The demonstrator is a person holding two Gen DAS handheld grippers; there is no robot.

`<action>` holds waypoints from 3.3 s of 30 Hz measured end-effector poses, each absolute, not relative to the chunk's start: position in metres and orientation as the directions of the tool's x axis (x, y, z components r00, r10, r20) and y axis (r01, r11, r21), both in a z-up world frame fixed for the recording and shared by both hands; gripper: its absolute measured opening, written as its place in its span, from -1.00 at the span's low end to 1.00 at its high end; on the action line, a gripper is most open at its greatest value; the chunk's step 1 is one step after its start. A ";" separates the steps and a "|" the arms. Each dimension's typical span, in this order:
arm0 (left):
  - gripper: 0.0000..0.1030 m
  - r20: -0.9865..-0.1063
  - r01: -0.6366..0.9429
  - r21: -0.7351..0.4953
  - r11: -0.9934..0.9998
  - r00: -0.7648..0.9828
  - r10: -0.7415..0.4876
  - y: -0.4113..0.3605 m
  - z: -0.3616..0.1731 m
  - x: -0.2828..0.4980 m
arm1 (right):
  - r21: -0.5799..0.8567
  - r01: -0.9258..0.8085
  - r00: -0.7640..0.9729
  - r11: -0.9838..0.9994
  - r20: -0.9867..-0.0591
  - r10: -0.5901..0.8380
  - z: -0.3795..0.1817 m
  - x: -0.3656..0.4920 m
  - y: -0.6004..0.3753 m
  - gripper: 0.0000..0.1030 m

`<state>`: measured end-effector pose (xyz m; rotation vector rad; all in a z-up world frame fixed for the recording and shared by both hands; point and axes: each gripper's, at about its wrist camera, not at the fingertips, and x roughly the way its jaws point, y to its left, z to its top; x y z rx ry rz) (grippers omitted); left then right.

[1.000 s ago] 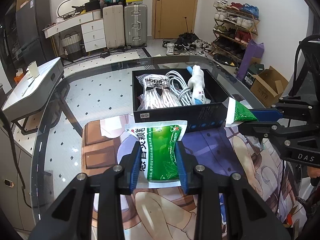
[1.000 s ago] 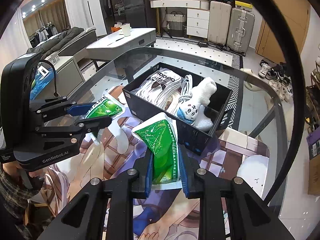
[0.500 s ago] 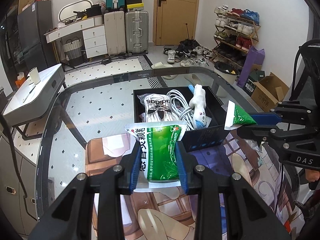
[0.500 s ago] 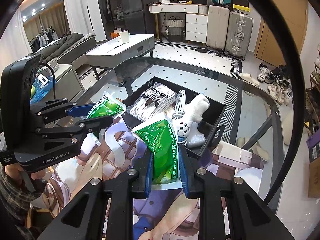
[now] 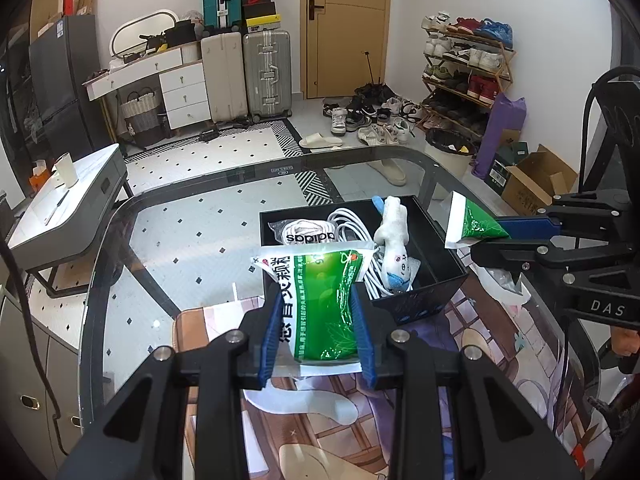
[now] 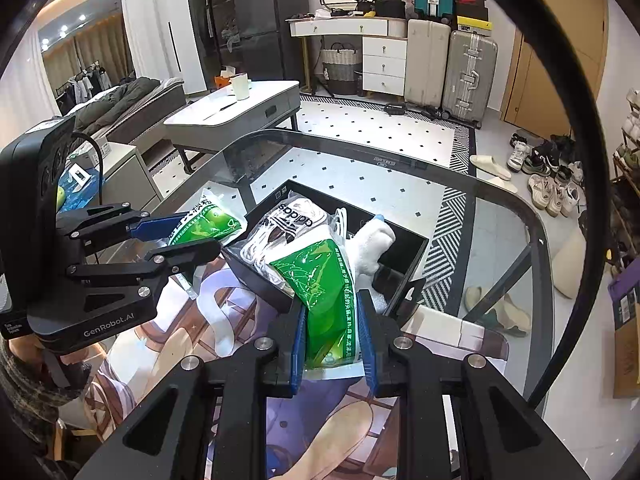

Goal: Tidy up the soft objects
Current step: 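Lift both green packets over the black box with both grippers, then lower both packets into the box and open both grippers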

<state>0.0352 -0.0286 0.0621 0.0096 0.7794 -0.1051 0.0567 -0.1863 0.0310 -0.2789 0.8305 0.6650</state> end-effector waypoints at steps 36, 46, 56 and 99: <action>-0.39 -0.696 0.119 -0.036 0.992 0.709 -0.111 -0.029 0.071 0.090 | 0.043 -0.647 0.486 0.761 -0.746 0.455 0.032 0.105 -0.174 -0.56; -0.39 -0.703 0.124 -0.048 0.991 0.701 -0.122 -0.030 0.063 0.106 | 0.056 -0.658 0.462 0.751 -0.757 0.462 0.022 0.119 -0.164 -0.56; -0.39 -0.722 0.130 -0.053 0.990 0.680 -0.128 -0.031 0.047 0.118 | 0.080 -0.659 0.427 0.748 -0.779 0.460 0.005 0.135 -0.155 -0.56; -0.27 -0.766 0.155 -0.079 0.985 0.622 -0.159 -0.035 0.017 0.126 | 0.066 -0.668 0.402 0.742 -0.807 0.434 -0.028 0.144 -0.137 -0.45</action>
